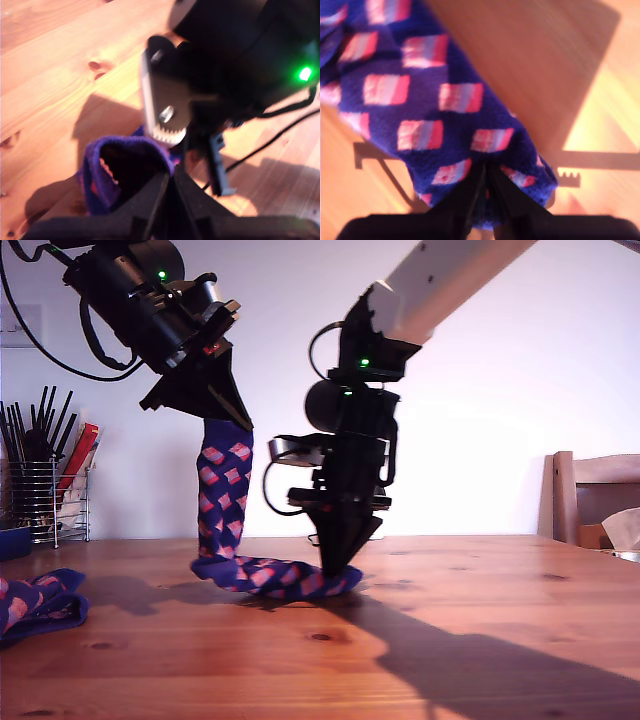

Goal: Fold the socks in front of you. After folding them, place them to the left side.

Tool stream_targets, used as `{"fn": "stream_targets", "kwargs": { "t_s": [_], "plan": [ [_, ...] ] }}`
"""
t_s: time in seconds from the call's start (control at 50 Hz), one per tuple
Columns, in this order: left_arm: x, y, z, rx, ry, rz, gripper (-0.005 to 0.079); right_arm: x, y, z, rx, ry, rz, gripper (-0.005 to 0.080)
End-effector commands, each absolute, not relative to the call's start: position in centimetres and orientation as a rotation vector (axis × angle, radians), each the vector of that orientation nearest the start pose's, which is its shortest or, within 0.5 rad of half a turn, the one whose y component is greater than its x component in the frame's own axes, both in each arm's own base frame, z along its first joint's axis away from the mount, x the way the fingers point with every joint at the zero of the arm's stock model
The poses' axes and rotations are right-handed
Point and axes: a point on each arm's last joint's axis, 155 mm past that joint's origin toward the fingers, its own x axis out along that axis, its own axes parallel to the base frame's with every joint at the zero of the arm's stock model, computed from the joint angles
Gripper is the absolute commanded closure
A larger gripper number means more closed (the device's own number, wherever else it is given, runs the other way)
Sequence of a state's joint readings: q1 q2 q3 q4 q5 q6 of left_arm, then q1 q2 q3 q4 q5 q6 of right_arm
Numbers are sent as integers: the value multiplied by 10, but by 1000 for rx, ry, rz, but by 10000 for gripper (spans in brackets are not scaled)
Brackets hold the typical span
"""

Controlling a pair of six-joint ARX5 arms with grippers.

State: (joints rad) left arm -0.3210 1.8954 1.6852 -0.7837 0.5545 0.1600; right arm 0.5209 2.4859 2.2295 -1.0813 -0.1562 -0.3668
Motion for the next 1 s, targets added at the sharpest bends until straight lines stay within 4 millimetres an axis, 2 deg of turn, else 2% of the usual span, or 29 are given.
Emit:
{"fn": "stream_targets", "kwargs": {
  "t_s": [0.0, 0.2, 0.36, 0.72, 0.98],
  "plan": [
    [423, -247, 172, 17, 951, -887, 762, 446, 299, 2, -538, 1253, 838, 763],
    [418, -254, 171, 25, 959, -902, 762, 441, 311, 4, -488, 1253, 878, 763],
    [415, -261, 170, 33, 958, -916, 762, 436, 310, 4, -480, 1272, 881, 763],
    [409, -266, 145, 63, 1030, -907, 762, 438, 295, 3, -474, 1302, 867, 763],
    [404, -280, 126, 85, 1063, -927, 762, 438, 294, 4, -454, 1304, 886, 763]
  ]
}}
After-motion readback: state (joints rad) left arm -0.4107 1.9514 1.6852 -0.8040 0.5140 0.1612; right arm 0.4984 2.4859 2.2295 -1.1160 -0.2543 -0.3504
